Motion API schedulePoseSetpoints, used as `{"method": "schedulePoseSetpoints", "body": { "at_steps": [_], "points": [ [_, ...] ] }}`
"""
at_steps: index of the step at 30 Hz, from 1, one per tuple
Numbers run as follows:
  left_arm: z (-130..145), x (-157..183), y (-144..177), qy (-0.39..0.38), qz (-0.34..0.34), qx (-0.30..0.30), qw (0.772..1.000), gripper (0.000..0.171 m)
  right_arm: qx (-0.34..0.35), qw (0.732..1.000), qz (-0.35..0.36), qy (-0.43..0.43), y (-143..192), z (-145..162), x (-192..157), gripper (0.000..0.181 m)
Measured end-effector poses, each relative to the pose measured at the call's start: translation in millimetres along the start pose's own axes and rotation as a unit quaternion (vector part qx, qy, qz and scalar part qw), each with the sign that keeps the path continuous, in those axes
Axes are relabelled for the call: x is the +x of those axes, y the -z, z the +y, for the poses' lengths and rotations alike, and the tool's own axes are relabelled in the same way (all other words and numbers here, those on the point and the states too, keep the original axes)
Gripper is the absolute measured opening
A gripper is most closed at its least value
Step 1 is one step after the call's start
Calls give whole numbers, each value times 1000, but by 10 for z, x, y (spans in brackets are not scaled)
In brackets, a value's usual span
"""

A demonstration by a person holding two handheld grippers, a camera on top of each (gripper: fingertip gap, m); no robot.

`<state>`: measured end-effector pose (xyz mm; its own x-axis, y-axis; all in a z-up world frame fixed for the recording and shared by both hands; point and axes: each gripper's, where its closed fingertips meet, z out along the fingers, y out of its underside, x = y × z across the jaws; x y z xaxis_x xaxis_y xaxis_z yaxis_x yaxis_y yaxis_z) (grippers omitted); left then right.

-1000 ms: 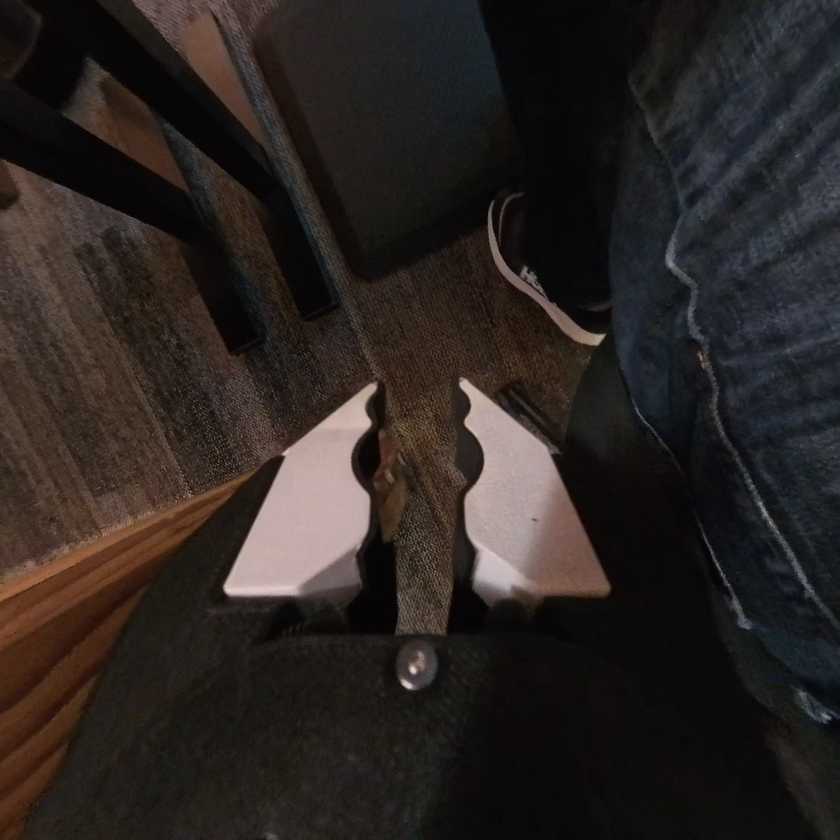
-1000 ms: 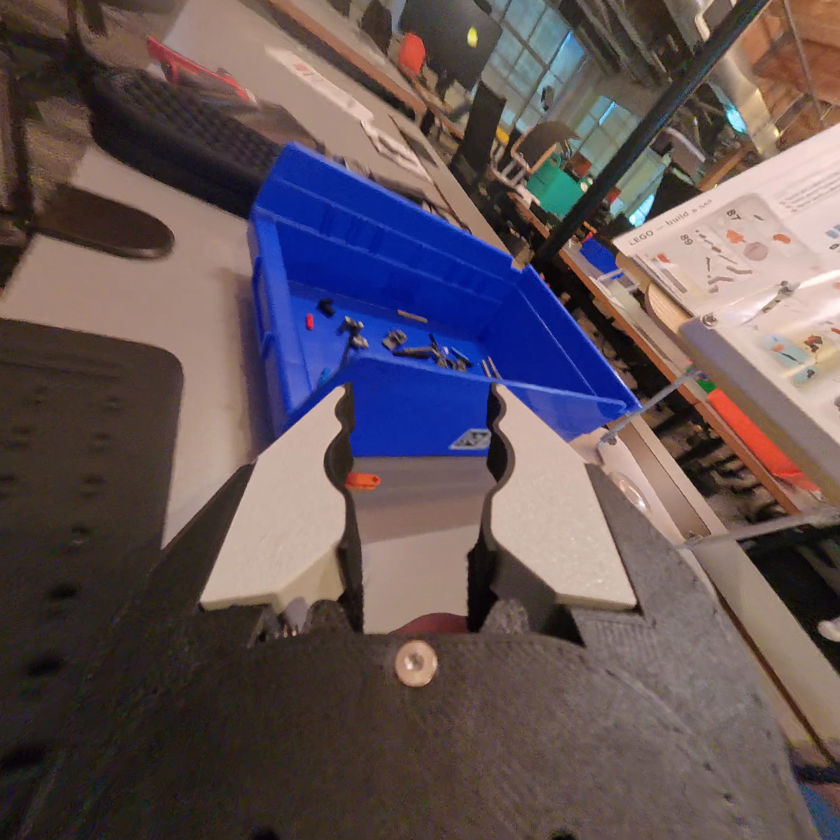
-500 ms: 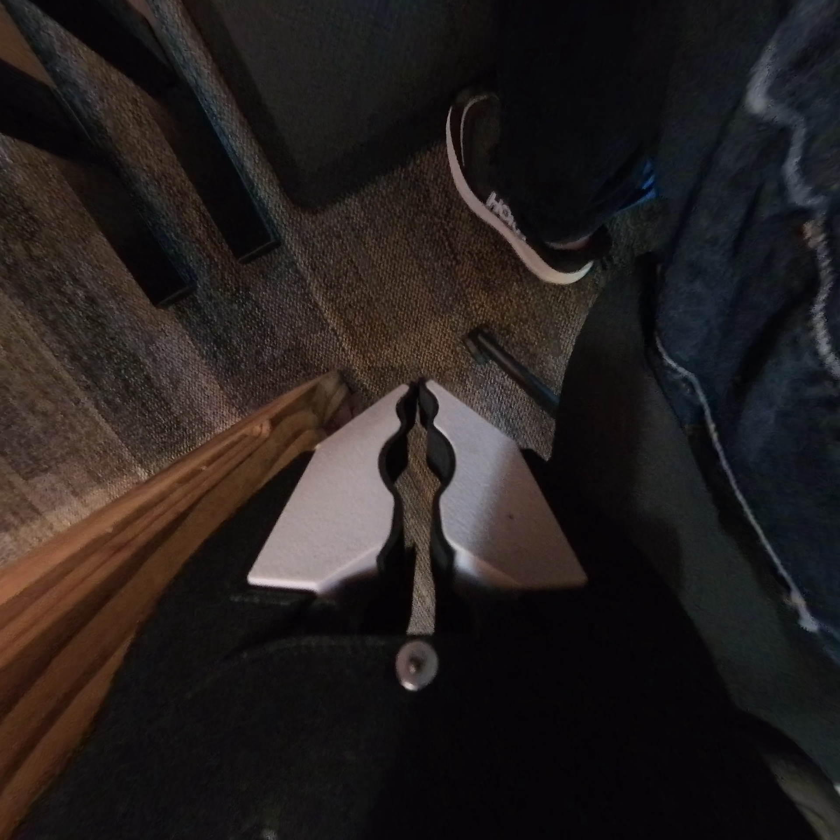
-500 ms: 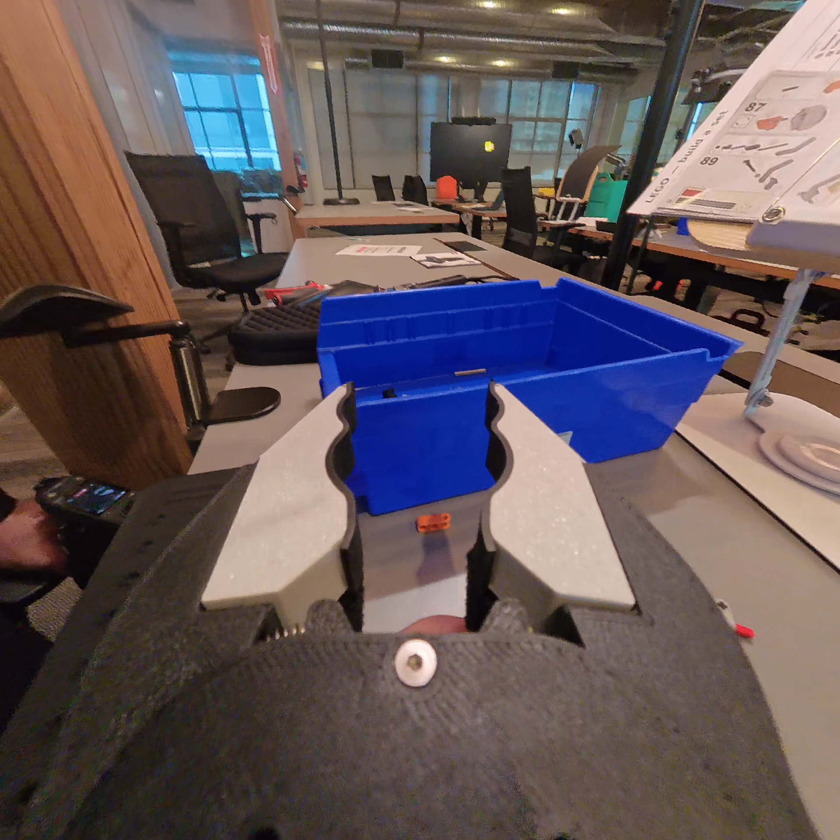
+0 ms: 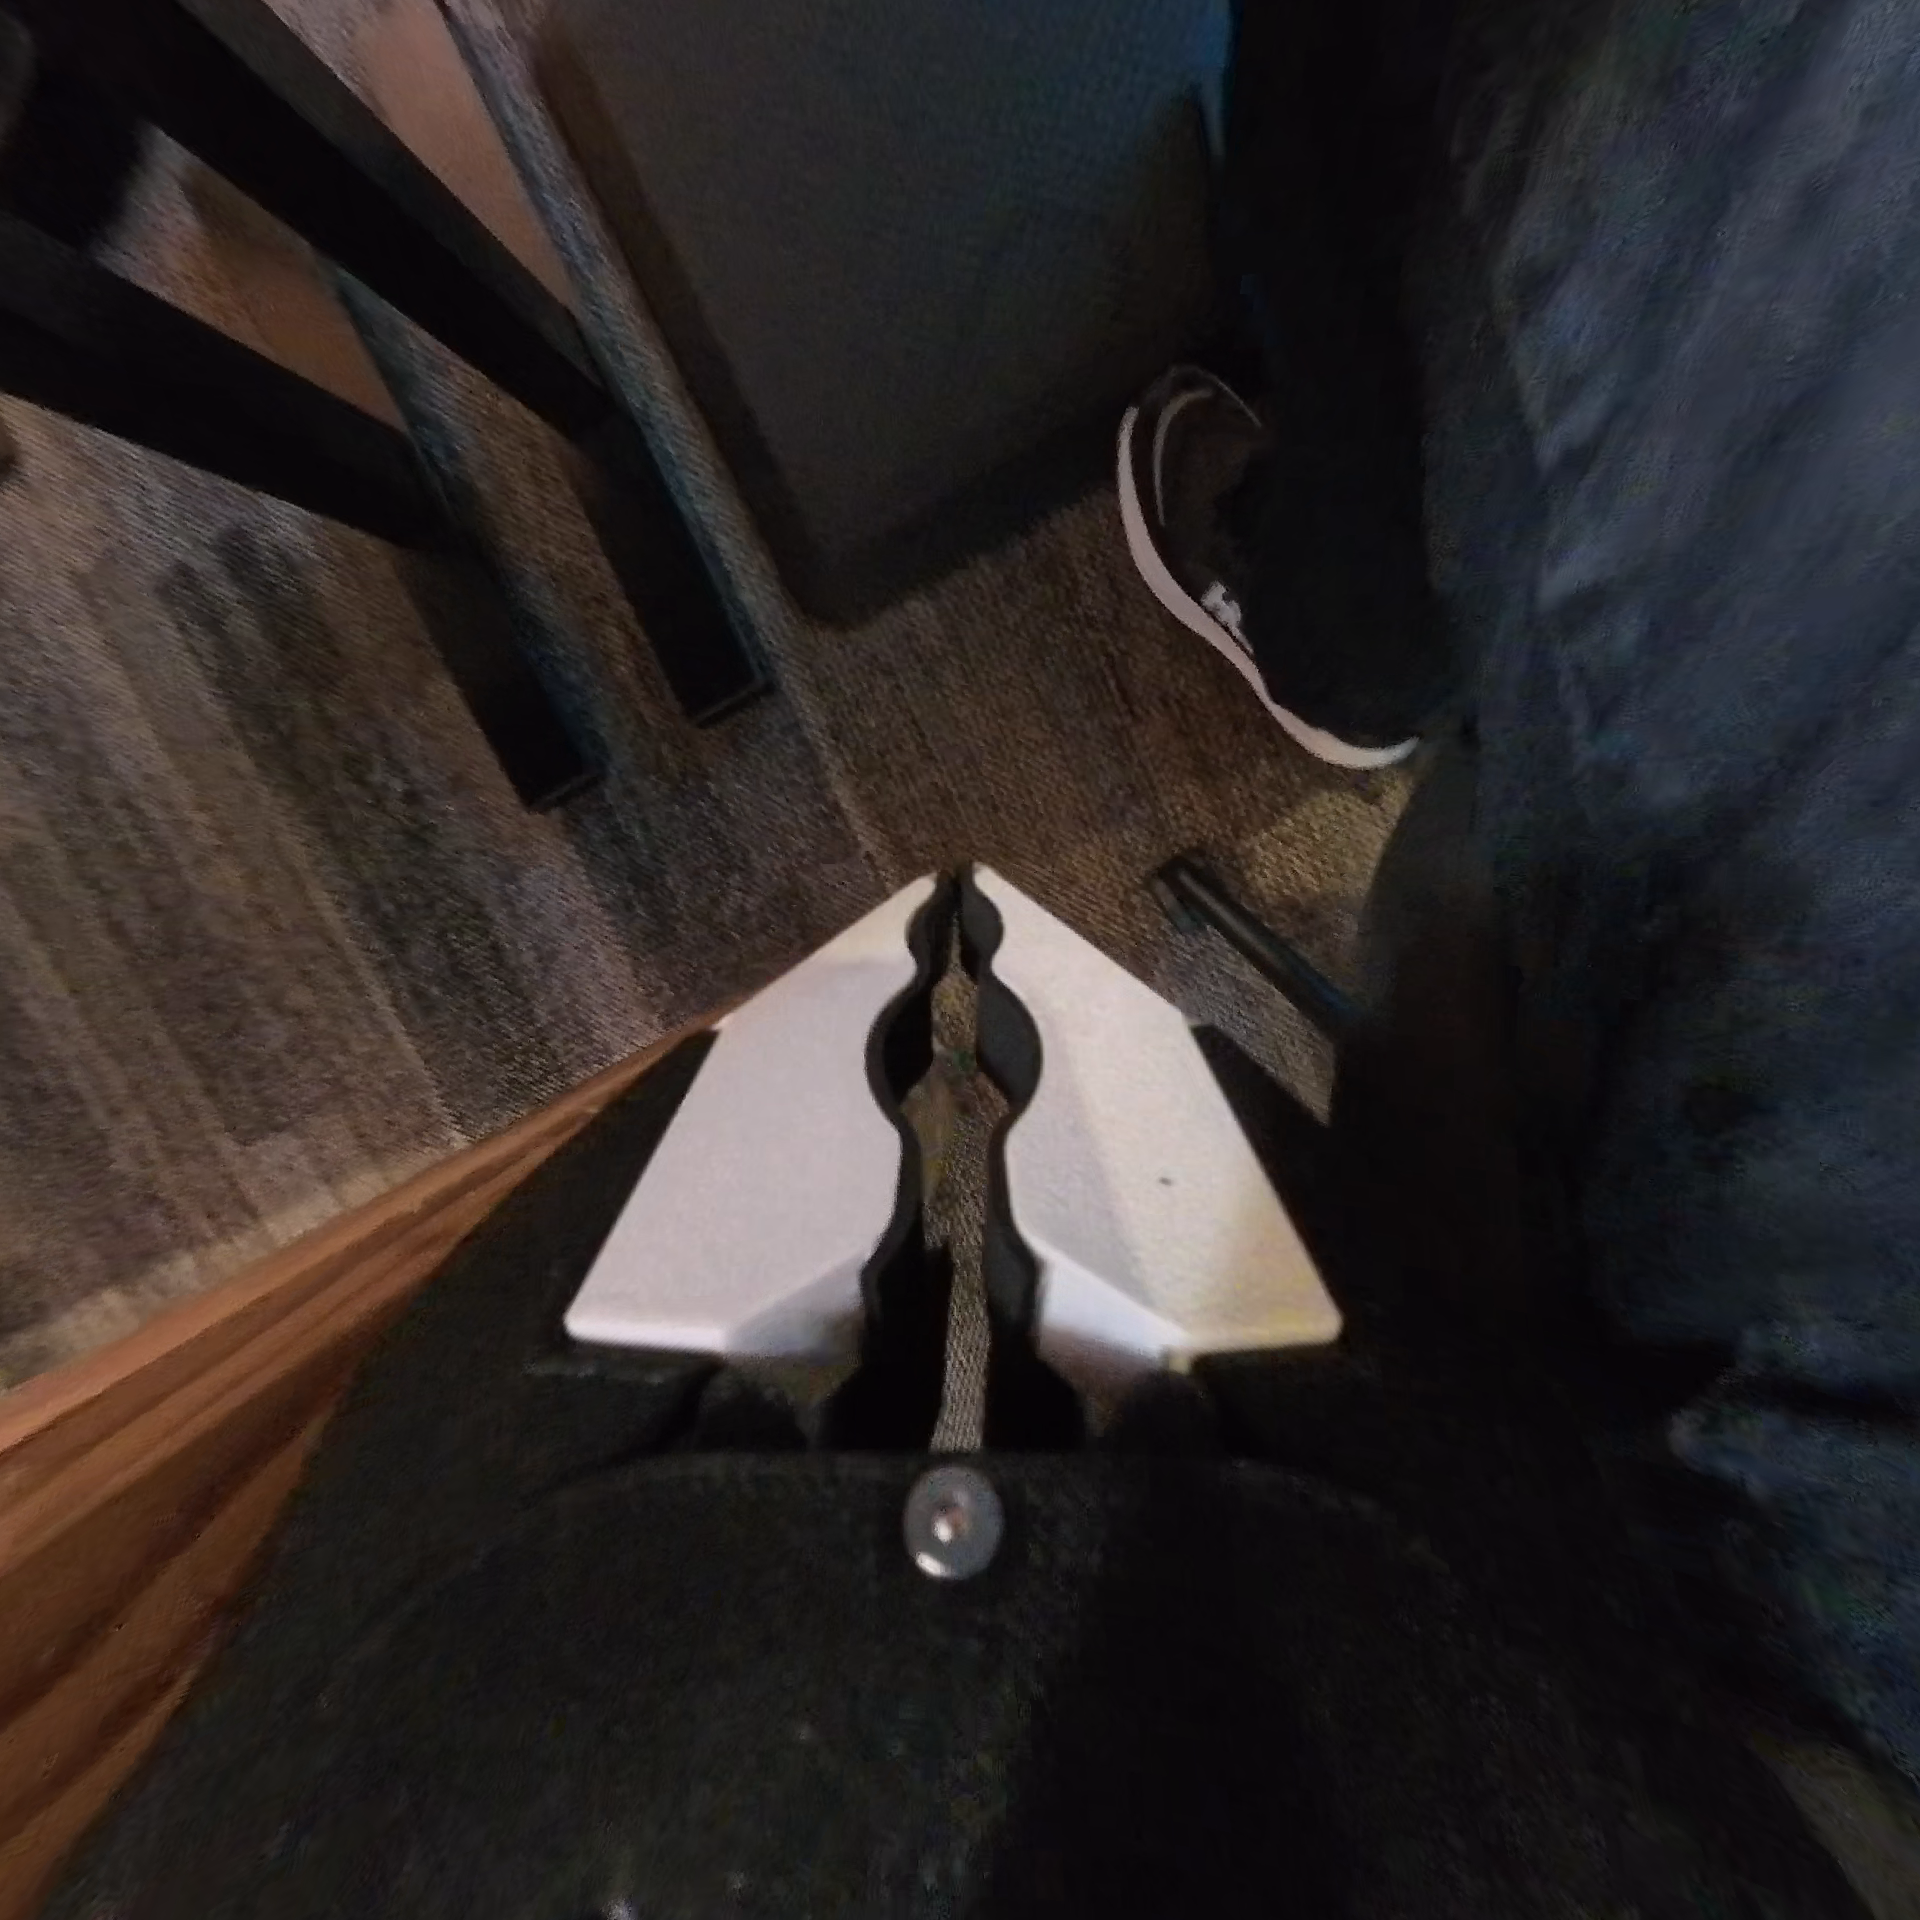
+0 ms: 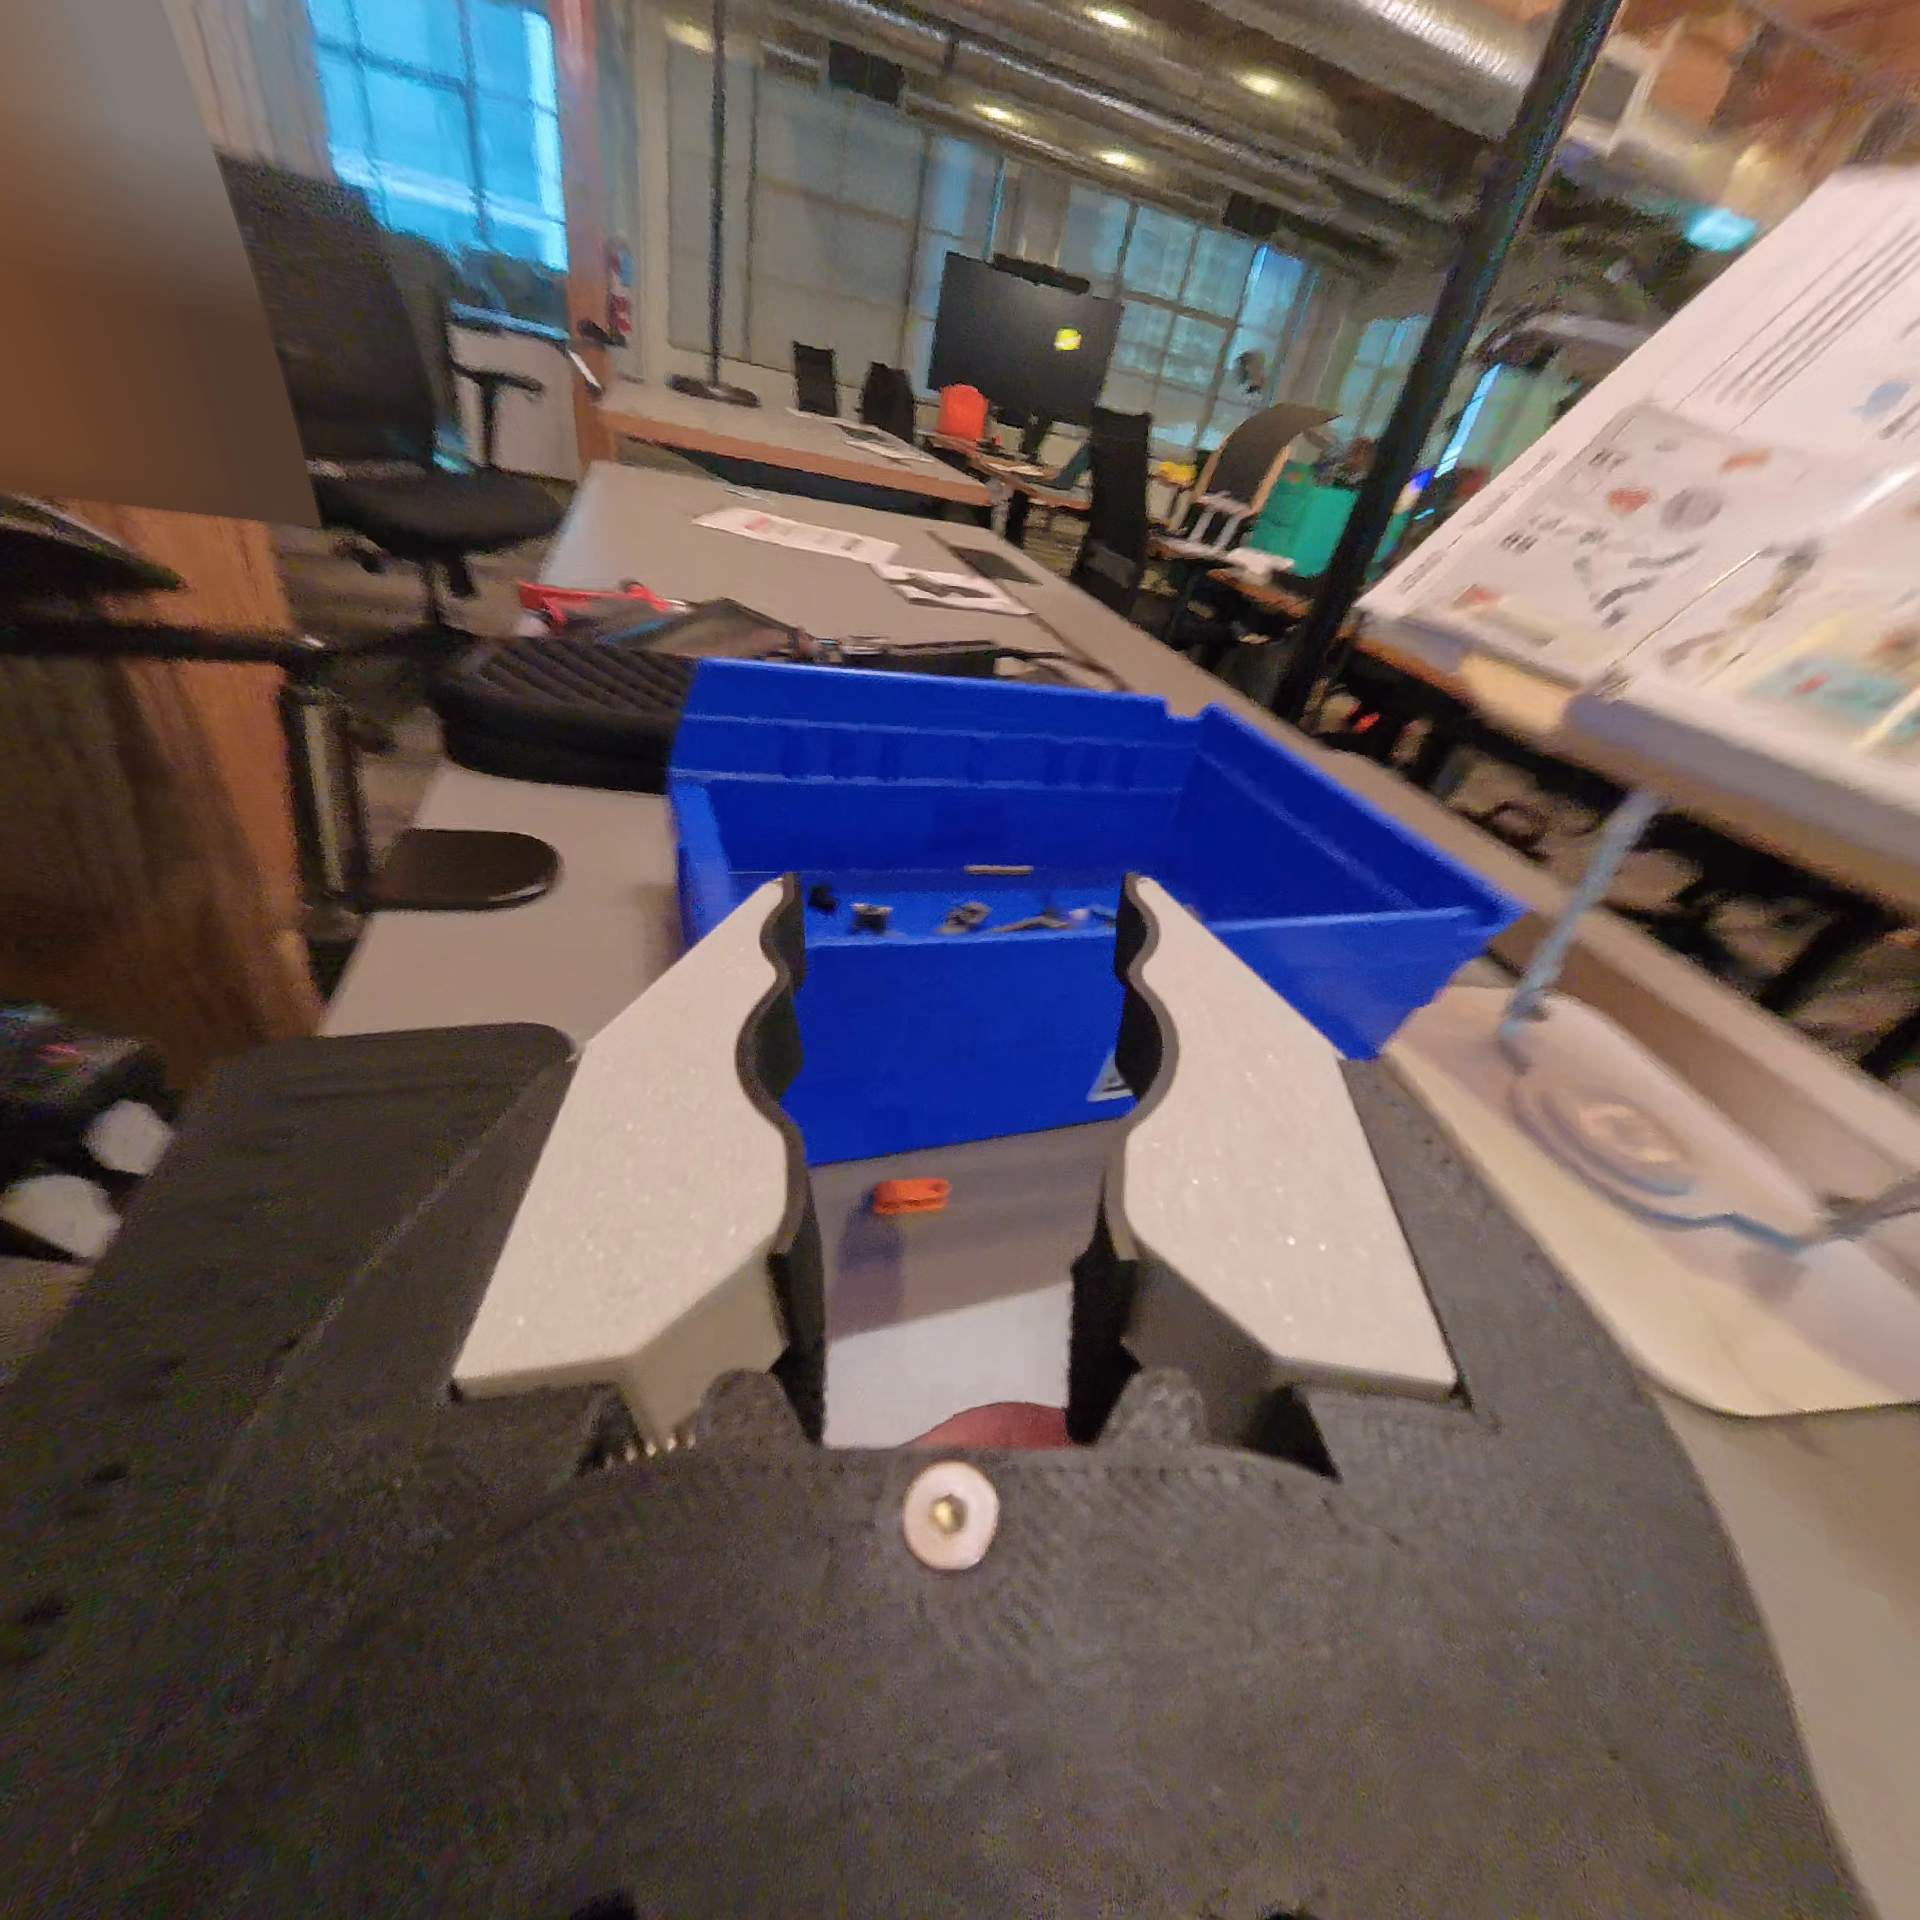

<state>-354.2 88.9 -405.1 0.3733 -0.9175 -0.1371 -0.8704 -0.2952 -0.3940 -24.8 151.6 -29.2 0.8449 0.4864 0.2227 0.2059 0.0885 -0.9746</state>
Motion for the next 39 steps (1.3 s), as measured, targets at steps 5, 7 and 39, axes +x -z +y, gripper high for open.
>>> {"method": "schedulePoseSetpoints", "body": {
  "at_steps": [5, 7, 39],
  "points": [
    [-212, -179, 371, -9, -107, 110, 988, 5, -3, 977, 172, 126, 485, -181, 472, 49],
    [-324, -177, 700, -15, -140, 177, 974, 2, -27, 970, 200, 137, 650, -52, 488, 46],
    [-4275, -1533, 1188, -96, 13, 66, 993, 33, -144, 967, 134, 160, 1377, 697, 1296, 49]
  ]
}}
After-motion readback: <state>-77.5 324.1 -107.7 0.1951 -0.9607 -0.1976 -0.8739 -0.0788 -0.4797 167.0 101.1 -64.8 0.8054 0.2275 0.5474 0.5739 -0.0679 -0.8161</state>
